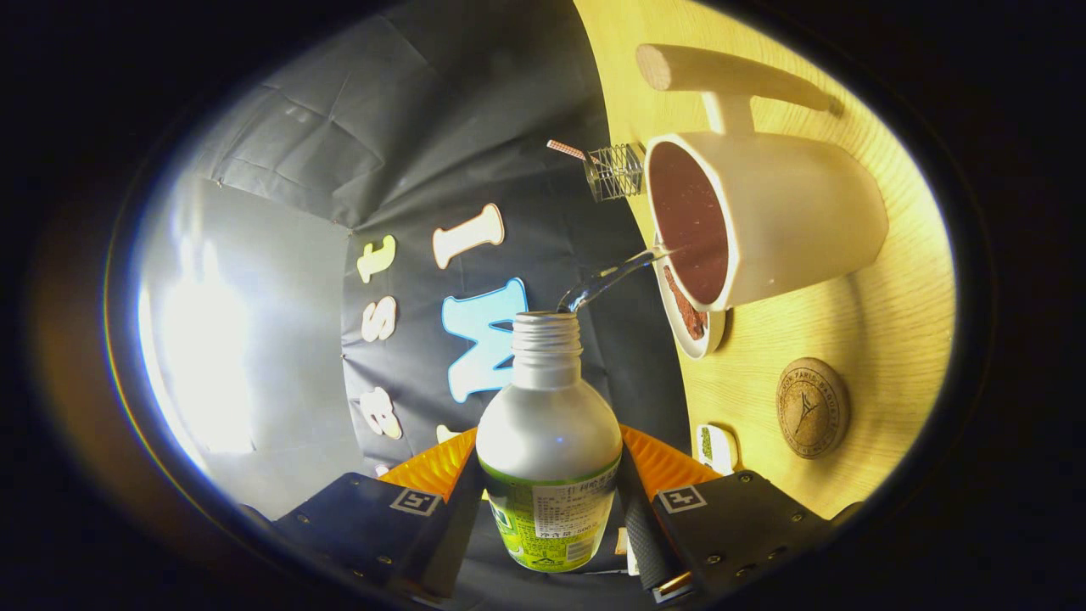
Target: Take the bottle from table, then pour the juice into the cup, finally place the bottle on the coaster
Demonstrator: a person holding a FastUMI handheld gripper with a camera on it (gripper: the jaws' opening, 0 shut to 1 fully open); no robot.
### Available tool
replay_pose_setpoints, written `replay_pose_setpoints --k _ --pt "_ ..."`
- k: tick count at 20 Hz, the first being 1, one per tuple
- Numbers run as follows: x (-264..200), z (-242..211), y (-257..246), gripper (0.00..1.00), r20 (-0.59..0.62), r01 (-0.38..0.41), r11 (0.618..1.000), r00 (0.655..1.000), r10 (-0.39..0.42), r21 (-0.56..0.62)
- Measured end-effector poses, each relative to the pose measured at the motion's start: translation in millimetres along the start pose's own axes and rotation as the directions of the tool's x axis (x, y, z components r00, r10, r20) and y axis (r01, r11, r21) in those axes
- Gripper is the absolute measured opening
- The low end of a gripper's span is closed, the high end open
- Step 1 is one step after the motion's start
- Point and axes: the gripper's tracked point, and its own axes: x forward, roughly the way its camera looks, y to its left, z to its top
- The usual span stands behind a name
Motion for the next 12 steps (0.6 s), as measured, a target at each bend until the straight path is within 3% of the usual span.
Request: replay_pose_setpoints --k 12 --pt "4 -1 13 0.77 0.015 -0.033 0.998 0.999 0.032 0.051"
